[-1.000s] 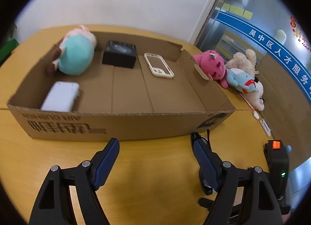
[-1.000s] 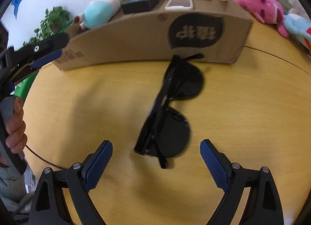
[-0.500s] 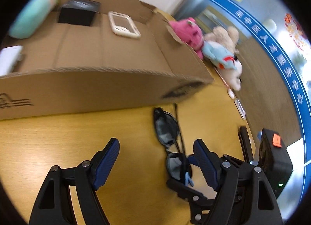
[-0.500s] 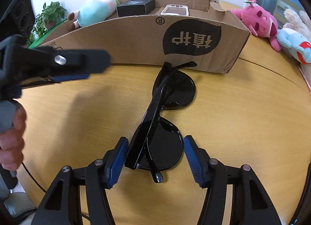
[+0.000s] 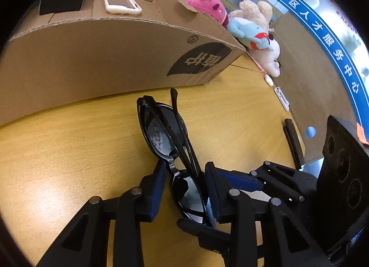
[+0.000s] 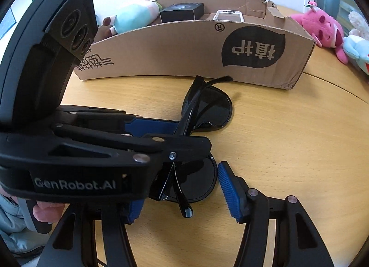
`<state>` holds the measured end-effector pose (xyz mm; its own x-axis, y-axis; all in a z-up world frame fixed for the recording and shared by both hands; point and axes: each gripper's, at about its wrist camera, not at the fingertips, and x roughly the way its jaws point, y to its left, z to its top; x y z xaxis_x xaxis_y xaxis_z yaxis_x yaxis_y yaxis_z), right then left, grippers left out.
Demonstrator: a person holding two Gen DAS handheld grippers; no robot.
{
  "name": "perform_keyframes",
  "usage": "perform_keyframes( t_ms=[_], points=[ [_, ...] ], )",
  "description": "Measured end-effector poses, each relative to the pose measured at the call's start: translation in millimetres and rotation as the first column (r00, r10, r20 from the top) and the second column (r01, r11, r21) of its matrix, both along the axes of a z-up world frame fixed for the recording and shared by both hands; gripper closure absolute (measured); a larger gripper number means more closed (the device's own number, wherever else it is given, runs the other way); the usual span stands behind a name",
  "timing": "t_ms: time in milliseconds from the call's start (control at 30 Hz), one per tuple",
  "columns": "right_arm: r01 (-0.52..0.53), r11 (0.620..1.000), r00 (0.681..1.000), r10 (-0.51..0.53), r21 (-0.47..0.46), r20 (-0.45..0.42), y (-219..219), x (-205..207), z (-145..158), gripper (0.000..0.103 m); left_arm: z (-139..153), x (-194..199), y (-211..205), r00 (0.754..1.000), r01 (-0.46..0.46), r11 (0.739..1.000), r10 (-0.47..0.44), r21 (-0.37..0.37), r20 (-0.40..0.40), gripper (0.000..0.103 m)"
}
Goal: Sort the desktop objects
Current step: 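Move the left gripper to the black sunglasses and close on them, then lift the sunglasses with the left gripper and carry them over the box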
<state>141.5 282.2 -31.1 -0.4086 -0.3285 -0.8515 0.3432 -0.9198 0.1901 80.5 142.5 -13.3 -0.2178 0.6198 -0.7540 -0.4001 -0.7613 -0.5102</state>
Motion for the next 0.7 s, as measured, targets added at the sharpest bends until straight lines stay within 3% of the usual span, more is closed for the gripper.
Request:
perform_keyframes(
  t_ms=[167, 200, 233, 267, 333, 367, 467, 700],
  points=[
    [0.0, 1.0, 1.0, 0.0, 0.016, -0.015, -4.1, 10.2, 2.2, 0.045, 2.9, 3.9, -2.4, 1.0, -0.004, 1.0, 0.004, -0.024, -0.011, 0.08],
    [0.002, 1.0, 1.0, -0.002, 0.011, -0.017, -3.7, 11.3, 3.5, 0.046, 3.9, 4.4, -4.8, 1.0, -0.009, 1.0, 0.009, -0.017, -0.007, 0.08],
    [0.005, 1.0, 1.0, -0.004, 0.003, -0.024, -3.1, 13.1, 5.7, 0.046, 5.2, 4.2, -6.3, 1.0, -0.009, 1.0, 0.009, -0.005, -0.006, 0.09],
    [0.003, 1.0, 1.0, -0.003, -0.002, -0.03, 0.1, 12.8, 6.6, 0.047, 7.4, 4.4, -8.4, 1.0, -0.001, 0.999, 0.001, 0.036, 0.013, 0.092],
    [-0.027, 0.998, 0.999, 0.026, -0.05, -0.029, -0.4, 23.3, 10.7, 0.073, 13.0, 7.4, -7.5, 1.0, 0.01, 0.999, -0.01, 0.037, -0.006, 0.095],
    [-0.035, 0.999, 0.999, 0.034, -0.027, -0.039, -7.4, 28.0, 13.5, 0.077, 15.1, 8.1, -4.7, 1.0, 0.016, 1.0, -0.016, 0.026, -0.017, 0.096],
    [-0.052, 0.999, 0.998, 0.053, 0.005, -0.046, -15.9, 32.7, 13.0, 0.077, 19.2, 11.3, -2.5, 0.999, 0.024, 1.0, -0.024, 0.012, -0.036, 0.096],
    [-0.002, 1.0, 0.999, 0.001, -0.027, -0.041, -8.5, 29.9, 16.9, 0.079, 24.8, 13.1, -12.1, 0.999, -0.006, 0.999, 0.008, 0.05, -0.041, 0.096]
  ],
)
